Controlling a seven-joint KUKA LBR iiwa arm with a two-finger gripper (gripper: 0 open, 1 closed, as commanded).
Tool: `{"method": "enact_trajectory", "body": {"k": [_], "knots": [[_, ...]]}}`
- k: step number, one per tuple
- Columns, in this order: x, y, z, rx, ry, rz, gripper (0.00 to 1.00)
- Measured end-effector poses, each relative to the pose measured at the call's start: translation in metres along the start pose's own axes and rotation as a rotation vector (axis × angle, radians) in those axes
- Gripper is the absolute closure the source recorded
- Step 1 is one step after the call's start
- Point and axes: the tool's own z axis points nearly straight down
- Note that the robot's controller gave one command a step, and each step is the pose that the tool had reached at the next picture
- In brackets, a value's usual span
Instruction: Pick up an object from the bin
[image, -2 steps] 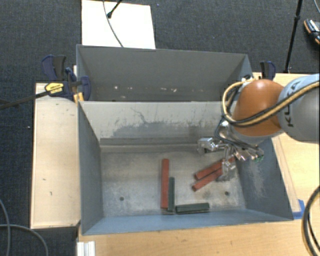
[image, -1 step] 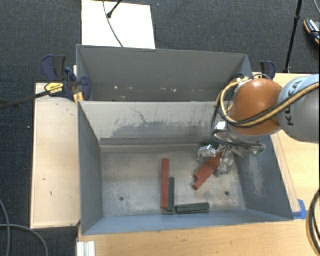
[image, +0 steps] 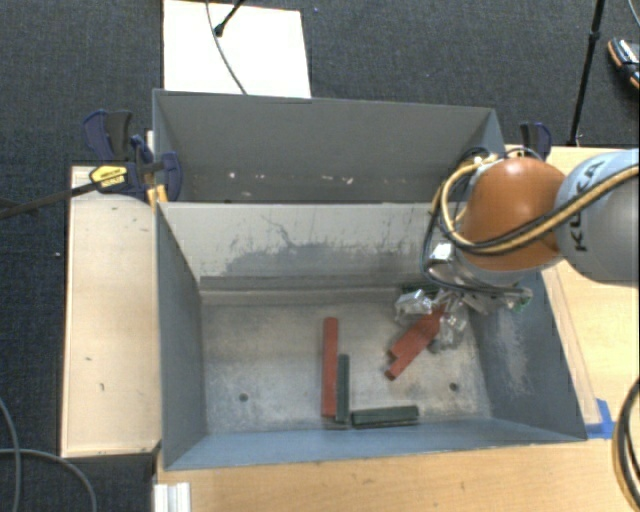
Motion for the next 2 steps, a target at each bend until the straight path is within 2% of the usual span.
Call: {"method": "enact_trajectory", "body": {"k": [2], "knots": [[0.0003,0.0005,-0.0109,0.001,0.0,0.001,1.0]]}}
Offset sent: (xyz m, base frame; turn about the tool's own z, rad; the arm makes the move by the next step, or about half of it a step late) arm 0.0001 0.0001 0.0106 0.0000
